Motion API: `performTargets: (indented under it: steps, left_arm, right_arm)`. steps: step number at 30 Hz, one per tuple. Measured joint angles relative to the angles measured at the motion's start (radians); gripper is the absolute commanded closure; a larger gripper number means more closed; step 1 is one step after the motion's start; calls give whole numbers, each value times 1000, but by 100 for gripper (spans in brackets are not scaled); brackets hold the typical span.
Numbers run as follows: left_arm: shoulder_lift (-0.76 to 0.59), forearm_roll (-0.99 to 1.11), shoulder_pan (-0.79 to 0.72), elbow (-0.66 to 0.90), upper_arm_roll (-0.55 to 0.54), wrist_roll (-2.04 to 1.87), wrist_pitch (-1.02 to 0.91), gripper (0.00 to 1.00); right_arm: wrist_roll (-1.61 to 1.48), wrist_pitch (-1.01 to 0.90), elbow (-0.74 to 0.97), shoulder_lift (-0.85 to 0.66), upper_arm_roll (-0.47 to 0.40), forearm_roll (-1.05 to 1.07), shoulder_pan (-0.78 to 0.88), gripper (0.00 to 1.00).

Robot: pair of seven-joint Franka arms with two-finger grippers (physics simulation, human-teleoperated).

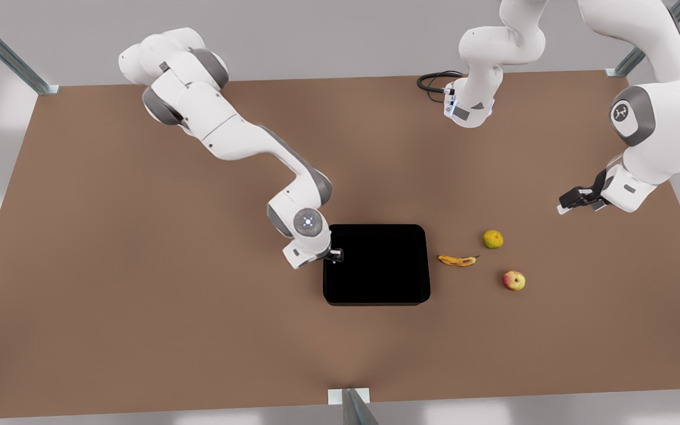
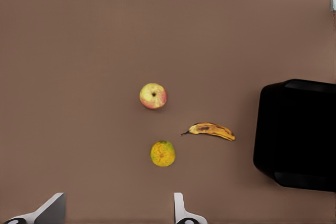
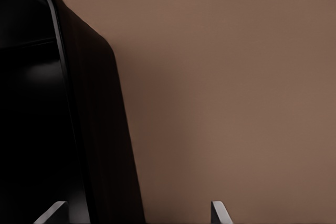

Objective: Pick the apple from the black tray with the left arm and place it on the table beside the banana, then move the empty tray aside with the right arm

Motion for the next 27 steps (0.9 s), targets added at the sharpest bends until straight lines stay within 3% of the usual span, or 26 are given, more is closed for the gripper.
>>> performTargets:
  steps: [3, 5, 7, 8, 10, 15, 24, 27]
  left_arm:
    - [1, 0, -30, 0, 0, -9, 0, 0]
    - [1, 0, -52, 0, 0, -13, 0, 0]
    - [1, 0, -75, 0, 0, -18, 0, 0]
    - [1, 0, -87, 0, 0, -20, 0, 0]
    - [0, 0, -107, 0, 0, -24, 0, 0]
    - [0, 0, -141, 0, 1, -31, 0, 0]
    - [0, 1, -125, 1, 4, -41, 0, 0]
    - [1, 2, -101, 1, 4, -43, 0, 0]
  right_arm:
    - [7, 30, 0, 30, 0, -33, 9, 5]
    - [11, 44, 1, 34, 0, -44, 9, 25]
    - [14, 54, 1, 35, 0, -49, 9, 56]
    - [14, 58, 1, 35, 0, -51, 9, 60]
    - [14, 66, 1, 35, 0, -51, 8, 78]
    - [7, 82, 0, 34, 8, -41, 3, 88]
    - [3, 55, 0, -57, 56, -38, -18, 89]
    - [-21, -28, 0, -129, 122, -38, -106, 89]
